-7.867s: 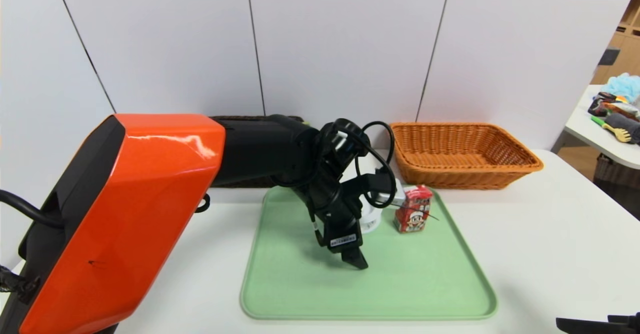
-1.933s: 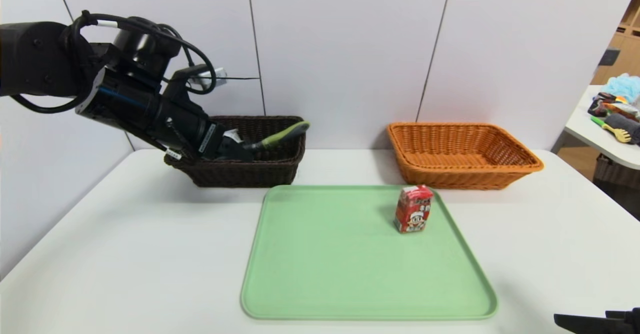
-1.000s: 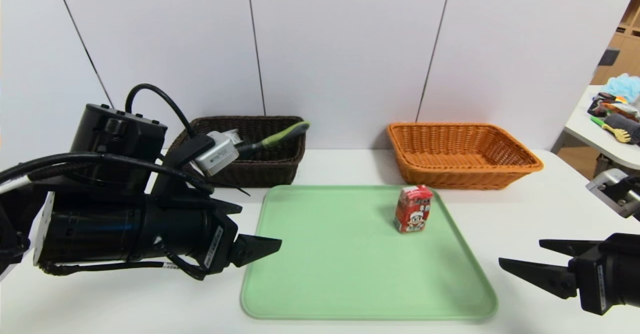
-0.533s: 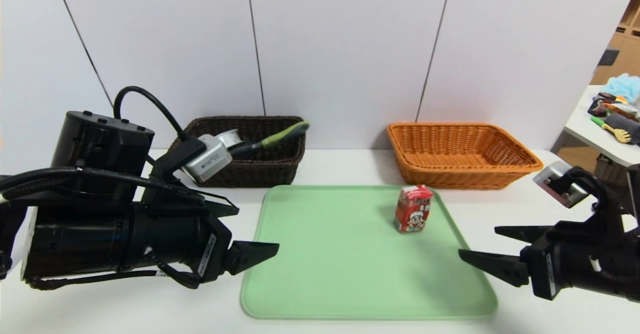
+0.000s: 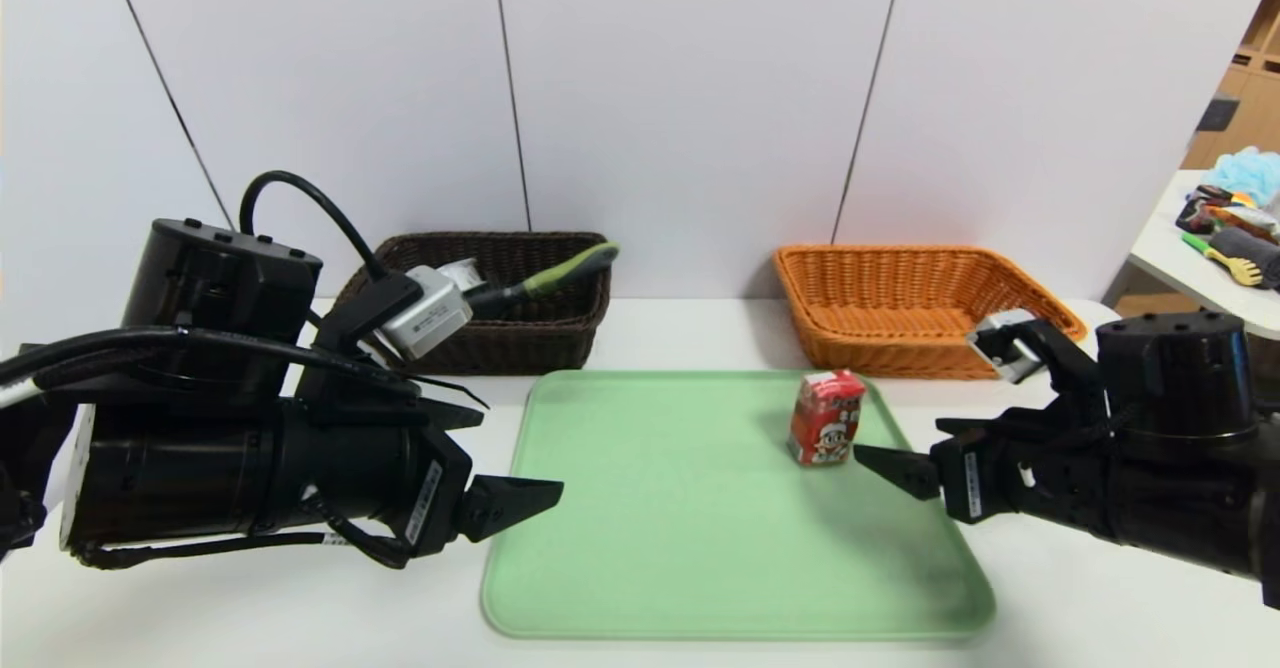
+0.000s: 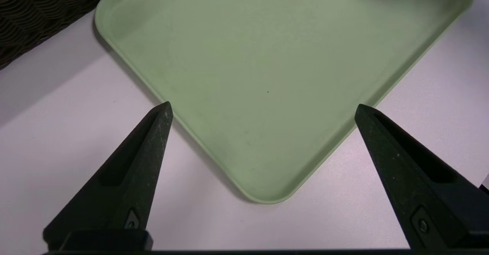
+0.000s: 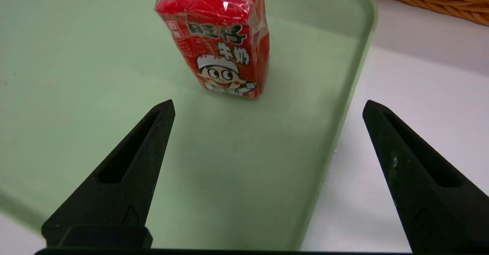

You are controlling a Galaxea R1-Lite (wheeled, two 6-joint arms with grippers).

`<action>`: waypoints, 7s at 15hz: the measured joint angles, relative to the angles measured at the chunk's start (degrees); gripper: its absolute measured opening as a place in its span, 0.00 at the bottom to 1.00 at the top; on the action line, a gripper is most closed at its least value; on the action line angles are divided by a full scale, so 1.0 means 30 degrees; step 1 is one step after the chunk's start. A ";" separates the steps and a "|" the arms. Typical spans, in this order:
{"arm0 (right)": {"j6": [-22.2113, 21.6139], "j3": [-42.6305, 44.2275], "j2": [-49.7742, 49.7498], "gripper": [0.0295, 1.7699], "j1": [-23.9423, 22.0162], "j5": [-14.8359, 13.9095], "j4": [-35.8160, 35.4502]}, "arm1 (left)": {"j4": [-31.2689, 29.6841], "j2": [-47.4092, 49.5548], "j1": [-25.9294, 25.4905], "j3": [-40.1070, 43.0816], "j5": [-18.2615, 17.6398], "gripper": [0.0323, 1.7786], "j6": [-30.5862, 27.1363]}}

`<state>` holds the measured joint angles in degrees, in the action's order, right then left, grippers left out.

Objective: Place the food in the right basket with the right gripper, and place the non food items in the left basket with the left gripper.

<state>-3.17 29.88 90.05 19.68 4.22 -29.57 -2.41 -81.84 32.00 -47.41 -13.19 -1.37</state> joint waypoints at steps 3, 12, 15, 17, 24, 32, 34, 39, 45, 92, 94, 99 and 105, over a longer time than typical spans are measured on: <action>-0.0658 -0.0073 0.0918 0.96 0.1077 -0.1430 -0.0963 | 0.0000 -0.0183 0.0000 -0.0126 0.0033 0.95 0.0024; -0.1788 0.0236 0.2653 0.96 0.3397 -0.4860 -0.3645 | 0.0000 -0.0479 0.0000 -0.0138 0.0024 0.95 0.0016; -0.2085 0.0349 0.3434 0.96 0.3820 -0.5693 -0.4905 | 0.0000 -0.0524 0.0000 -0.0138 0.0008 0.95 0.0008; -0.2129 0.0423 0.3893 0.96 0.3885 -0.6173 -0.5742 | 0.0000 -0.0549 0.0000 -0.0134 0.0000 0.95 0.0016; -0.2158 0.0512 0.4685 0.91 0.3925 -0.6624 -0.6514 | -0.0004 -0.0614 -0.0008 -0.0110 -0.0004 0.95 0.0016; -0.2426 0.0459 0.4738 0.19 0.3958 -0.6603 -0.6550 | 0.0000 -0.0577 -0.0037 -0.0016 -0.0037 0.95 0.0016; -0.2450 0.0549 0.4730 0.19 0.3970 -0.6595 -0.6579 | -0.0004 -0.0561 -0.0037 0.0008 -0.0069 0.95 0.0016; -0.2462 0.0642 0.4592 0.19 0.3860 -0.6615 -0.7717 | 0.0000 -0.0496 -0.0028 0.0073 -0.0069 0.95 0.0016; -0.1963 0.1788 0.3332 0.19 0.3389 -0.6660 -0.7599 | 0.0033 -0.0329 -0.0020 0.0085 -0.0065 0.95 -0.0004; 0.0037 1.0638 -0.2361 0.93 -0.4007 -0.2743 1.2284 | 0.0382 0.2528 -0.0922 -0.0126 0.3239 0.95 0.0024; 0.0049 1.0033 -0.4413 0.94 -0.3877 -0.2597 1.4442 | 0.1475 0.3637 -0.1032 -0.0089 0.4450 0.95 0.0016; 0.0102 0.7652 -0.9647 0.95 -0.2970 -0.2544 1.7867 | 0.5083 0.7542 -0.2150 0.0610 0.5697 0.95 0.0016; 0.0195 0.5530 -1.5807 0.96 -0.2792 -0.2377 2.1468 | 0.7379 1.3515 -0.6270 0.3722 0.5681 0.95 -0.1585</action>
<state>-2.58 46.47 42.63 11.30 -2.91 34.83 19.72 -41.29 13.19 -36.24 3.85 -6.12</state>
